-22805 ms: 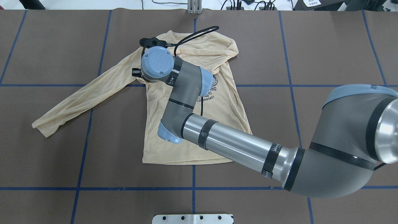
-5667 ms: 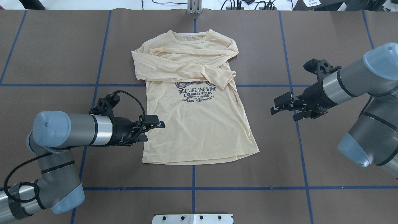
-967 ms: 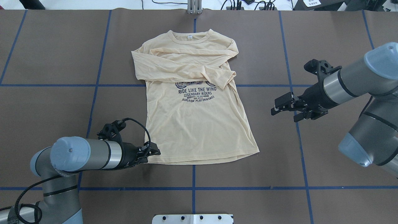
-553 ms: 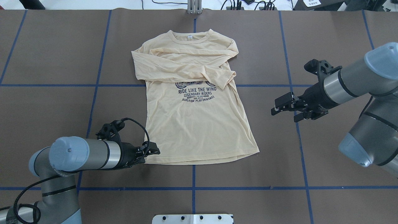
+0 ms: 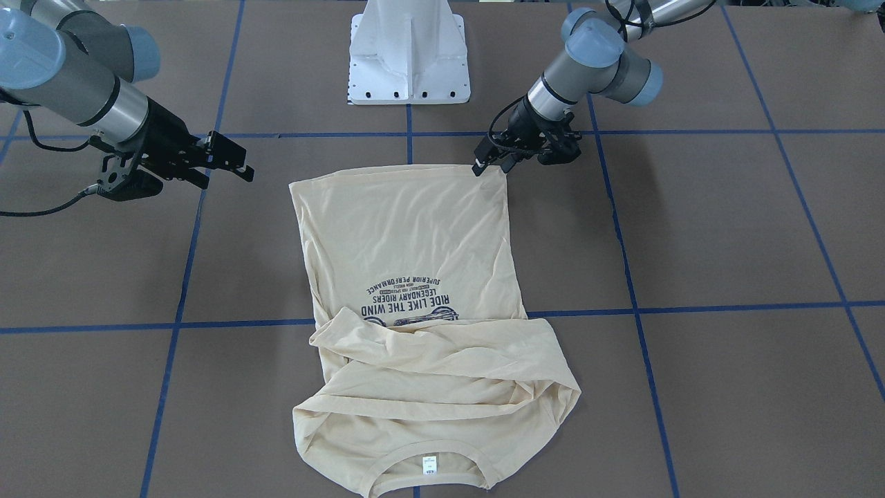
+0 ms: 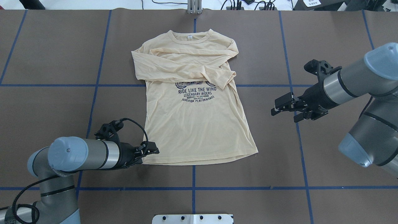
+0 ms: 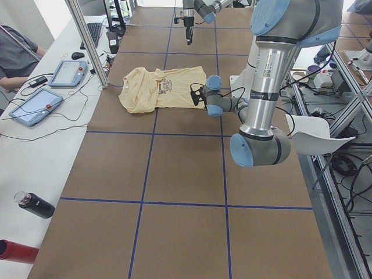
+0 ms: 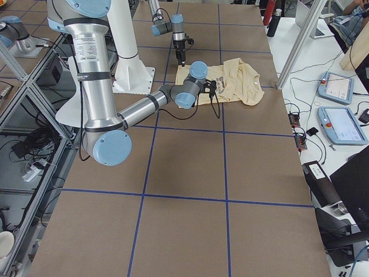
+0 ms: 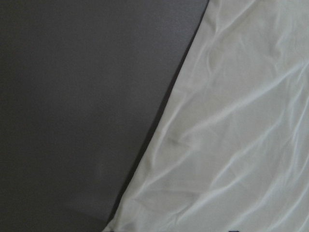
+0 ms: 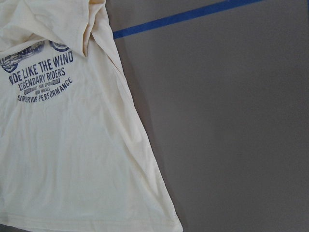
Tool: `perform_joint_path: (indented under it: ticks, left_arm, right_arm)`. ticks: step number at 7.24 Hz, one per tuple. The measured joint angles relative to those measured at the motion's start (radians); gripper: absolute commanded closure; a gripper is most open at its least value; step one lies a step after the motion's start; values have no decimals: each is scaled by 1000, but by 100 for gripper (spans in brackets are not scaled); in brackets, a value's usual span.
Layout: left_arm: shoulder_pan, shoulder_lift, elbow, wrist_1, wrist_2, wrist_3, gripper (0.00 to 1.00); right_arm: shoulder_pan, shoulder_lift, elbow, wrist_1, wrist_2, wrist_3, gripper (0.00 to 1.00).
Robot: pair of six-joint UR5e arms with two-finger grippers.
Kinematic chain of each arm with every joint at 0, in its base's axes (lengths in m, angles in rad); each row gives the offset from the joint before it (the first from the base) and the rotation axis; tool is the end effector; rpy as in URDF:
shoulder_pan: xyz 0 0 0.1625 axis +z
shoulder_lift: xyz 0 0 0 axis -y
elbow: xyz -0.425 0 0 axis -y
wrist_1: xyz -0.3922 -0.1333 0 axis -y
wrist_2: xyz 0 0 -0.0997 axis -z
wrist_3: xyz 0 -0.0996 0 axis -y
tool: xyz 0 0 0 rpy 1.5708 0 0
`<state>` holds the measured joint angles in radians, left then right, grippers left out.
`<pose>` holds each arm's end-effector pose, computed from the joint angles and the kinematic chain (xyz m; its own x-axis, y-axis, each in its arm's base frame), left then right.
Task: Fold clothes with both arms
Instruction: 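Grasp the near hem corner with the left gripper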
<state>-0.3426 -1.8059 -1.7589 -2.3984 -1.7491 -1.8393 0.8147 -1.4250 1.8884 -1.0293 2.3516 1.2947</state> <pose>0.5084 -0.3041 0.3509 0.2400 -0.3628 -0.9004 0.2445 0.9202 -0.3056 -0.3147 -0.4259 0.3615 0.3837 0.1246 0.9150 -0.0048 0.9911 -0.1330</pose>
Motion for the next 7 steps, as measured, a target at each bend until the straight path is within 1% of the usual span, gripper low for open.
perform_joint_path:
  ticks: [4,7]
  left_arm:
    - [-2,15,-35,5,-3,0,17]
    - [5,12,-36,49,-2,0,17]
  right_arm:
    - [0,0,-3,0,0,0,0]
    - [-1,0,-5,0,0,0,0]
